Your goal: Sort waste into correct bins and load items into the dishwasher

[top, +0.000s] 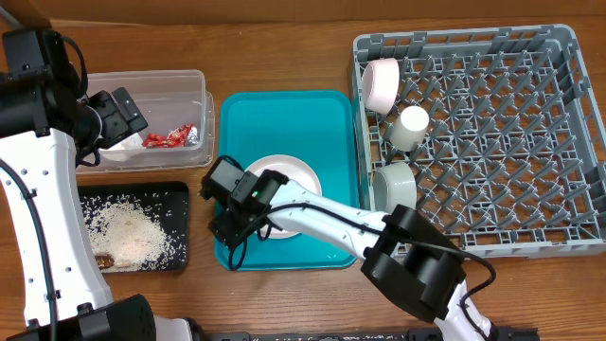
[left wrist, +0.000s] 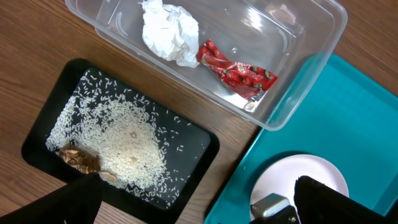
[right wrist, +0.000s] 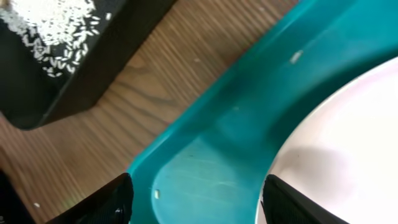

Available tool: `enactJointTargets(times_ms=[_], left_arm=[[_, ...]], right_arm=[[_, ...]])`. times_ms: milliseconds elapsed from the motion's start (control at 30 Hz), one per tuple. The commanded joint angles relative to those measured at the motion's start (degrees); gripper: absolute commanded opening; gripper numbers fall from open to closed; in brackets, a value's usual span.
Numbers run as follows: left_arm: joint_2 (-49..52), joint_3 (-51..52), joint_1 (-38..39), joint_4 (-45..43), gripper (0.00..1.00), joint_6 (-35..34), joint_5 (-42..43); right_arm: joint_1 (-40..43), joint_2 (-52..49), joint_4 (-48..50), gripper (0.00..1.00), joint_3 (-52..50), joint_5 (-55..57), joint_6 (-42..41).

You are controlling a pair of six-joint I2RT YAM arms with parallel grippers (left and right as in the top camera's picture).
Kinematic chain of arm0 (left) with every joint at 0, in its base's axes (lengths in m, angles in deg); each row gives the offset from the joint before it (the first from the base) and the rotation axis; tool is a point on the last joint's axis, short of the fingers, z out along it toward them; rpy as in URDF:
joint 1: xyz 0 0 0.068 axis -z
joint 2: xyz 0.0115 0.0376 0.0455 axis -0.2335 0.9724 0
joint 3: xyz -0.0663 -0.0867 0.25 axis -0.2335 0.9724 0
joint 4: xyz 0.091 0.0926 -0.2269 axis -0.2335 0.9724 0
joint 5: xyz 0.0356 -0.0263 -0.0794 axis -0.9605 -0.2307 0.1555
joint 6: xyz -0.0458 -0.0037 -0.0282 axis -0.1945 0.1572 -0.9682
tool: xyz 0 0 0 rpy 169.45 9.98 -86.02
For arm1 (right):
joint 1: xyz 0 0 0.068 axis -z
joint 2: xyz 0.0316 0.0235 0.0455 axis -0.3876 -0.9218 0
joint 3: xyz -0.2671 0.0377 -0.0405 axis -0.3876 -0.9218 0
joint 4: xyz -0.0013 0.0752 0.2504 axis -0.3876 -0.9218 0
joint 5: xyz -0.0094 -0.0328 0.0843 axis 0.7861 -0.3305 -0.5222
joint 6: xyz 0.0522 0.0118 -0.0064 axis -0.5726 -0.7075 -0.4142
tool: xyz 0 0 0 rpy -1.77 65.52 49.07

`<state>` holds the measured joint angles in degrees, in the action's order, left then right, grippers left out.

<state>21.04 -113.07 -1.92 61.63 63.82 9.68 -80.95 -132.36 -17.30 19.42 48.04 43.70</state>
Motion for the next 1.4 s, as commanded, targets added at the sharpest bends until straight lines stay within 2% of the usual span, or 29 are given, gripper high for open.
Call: enactJointTargets(times_ms=[0,300,433,700,1133,1300,1367], left_arm=[[0.28,-0.02,0.04,-0.22,1.00,-0.83,0.24],[0.28,-0.02,0.04,-0.22,1.00,-0.83,0.24],[0.28,-0.02,0.04,-0.22,1.00,-0.83,0.24],[0.28,-0.02,0.04,-0.24,1.00,-0.83,0.24],[0.28,-0.02,0.04,-0.22,1.00,-0.83,0.24],[0.28,-0.02,0.04,-0.22,1.00,-0.83,0.24],[0.28,-0.02,0.04,-0.22,1.00,-0.83,0.24]], right_arm=[[0.74,-0.74,-0.33,0.70,0.92,1.86,0.13],[9.90,-0.02,-15.61,0.72,13.38,7.08,1.81],[14.84,-0.02,-19.17,0.72,14.71,7.32,1.77],[20.50,-0.04,-22.43,0.65,9.77,7.34,1.77],[20.94,-0.04,-14.43,0.64,-4.04,7.32,1.53],[20.94,-0.04,-13.88,0.43,-4.48,7.30,1.53],[20.87,-0.04,-13.57,0.38,-4.48,7.28,1.53]])
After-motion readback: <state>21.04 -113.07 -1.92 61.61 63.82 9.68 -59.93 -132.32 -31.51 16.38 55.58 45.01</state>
